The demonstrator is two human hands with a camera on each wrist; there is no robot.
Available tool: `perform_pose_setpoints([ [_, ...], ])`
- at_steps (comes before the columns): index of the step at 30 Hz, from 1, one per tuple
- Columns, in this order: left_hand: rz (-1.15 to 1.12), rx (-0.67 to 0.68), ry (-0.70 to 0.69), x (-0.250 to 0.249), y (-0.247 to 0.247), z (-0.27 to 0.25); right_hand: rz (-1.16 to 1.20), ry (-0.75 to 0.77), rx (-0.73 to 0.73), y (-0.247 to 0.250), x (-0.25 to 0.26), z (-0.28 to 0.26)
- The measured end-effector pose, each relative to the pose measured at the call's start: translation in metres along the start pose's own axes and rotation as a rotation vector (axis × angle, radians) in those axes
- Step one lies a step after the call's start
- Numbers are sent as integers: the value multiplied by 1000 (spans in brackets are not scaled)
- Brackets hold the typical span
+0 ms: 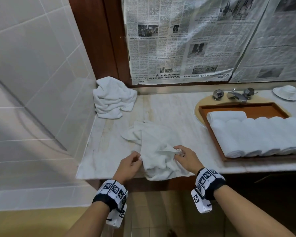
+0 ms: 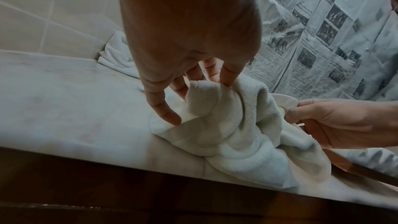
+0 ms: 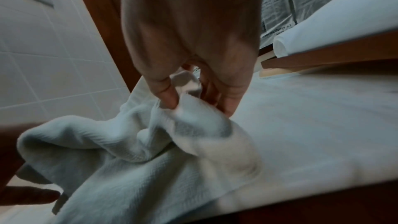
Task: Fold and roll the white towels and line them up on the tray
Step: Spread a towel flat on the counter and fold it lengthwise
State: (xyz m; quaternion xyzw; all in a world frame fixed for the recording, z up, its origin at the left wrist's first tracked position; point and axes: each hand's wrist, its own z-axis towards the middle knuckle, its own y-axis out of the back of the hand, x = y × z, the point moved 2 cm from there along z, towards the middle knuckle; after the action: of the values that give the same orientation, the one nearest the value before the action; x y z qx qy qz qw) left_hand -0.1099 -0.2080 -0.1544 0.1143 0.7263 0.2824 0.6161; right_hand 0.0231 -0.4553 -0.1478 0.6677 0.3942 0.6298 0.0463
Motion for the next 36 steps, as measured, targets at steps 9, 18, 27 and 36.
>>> perform_pose_setpoints([
  [9,-66,-3,-84,-21,29,-34,94,1,1,3,25,-48],
  [18,127,-157,-93,-32,26,-22,42,15,-47,28,18,-33],
  [27,127,-128,-81,-60,7,9,134,25,8,30,15,2],
  [36,261,-108,72,-40,-9,38,-268,162,23,-10,4,47],
])
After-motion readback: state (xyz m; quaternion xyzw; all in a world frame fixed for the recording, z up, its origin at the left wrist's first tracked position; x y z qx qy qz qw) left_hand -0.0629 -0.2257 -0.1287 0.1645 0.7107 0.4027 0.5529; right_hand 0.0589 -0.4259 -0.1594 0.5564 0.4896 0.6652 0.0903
